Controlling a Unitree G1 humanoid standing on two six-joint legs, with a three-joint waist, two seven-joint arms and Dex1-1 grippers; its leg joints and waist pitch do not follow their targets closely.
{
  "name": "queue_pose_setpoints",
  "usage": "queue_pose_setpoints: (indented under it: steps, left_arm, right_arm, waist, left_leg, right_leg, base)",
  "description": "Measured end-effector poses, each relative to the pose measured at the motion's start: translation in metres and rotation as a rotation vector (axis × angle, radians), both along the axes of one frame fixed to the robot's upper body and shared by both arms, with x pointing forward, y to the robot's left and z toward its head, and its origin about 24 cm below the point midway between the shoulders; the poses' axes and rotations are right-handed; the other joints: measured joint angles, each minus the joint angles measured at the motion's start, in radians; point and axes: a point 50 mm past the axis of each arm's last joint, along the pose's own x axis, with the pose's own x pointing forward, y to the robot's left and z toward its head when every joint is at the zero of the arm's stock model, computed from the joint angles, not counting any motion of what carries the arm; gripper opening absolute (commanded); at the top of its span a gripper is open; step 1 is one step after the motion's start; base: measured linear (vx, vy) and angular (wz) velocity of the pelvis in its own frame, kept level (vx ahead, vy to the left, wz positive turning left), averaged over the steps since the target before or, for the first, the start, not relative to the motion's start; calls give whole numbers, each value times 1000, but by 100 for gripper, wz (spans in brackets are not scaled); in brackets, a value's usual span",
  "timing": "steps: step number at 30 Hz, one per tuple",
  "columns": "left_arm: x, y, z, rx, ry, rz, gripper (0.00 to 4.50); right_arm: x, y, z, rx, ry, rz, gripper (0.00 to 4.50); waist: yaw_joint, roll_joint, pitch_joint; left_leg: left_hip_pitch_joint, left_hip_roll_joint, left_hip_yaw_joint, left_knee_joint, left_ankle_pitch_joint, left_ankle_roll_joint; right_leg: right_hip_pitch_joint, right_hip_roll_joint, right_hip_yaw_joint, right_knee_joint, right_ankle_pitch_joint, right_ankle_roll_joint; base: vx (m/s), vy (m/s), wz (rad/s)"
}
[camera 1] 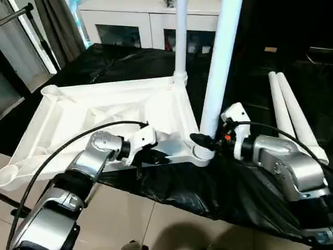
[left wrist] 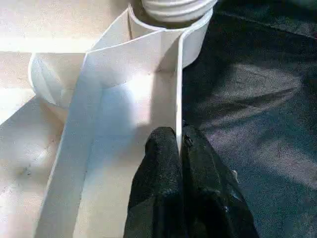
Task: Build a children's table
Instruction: Insert table leg to table base
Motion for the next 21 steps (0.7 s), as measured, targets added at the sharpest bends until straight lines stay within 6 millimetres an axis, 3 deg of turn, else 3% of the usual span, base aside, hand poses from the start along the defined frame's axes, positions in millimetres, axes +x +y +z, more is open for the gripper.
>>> queue_pose_setpoints:
  steps: [11,21]
  left_arm:
    - [0,0,-1,-7,13,26,0]
    - [0,-3,-2,-14,18,34,0]
  right_arm:
    - [8,3,-8,34,-12,-30,191]
    - [1,-12,-25,217,-3,-129,190]
  waist:
    - [-4,0,0]
    - [2,-1,-2]
  left_leg:
    - [0,0,0,0,0,0]
    - [0,0,0,0,0,0]
  right_leg:
    - [0,0,0,0,0,0]
    - [0,0,0,0,0,0]
  base:
    - [0,0,0]
    - [0,0,0]
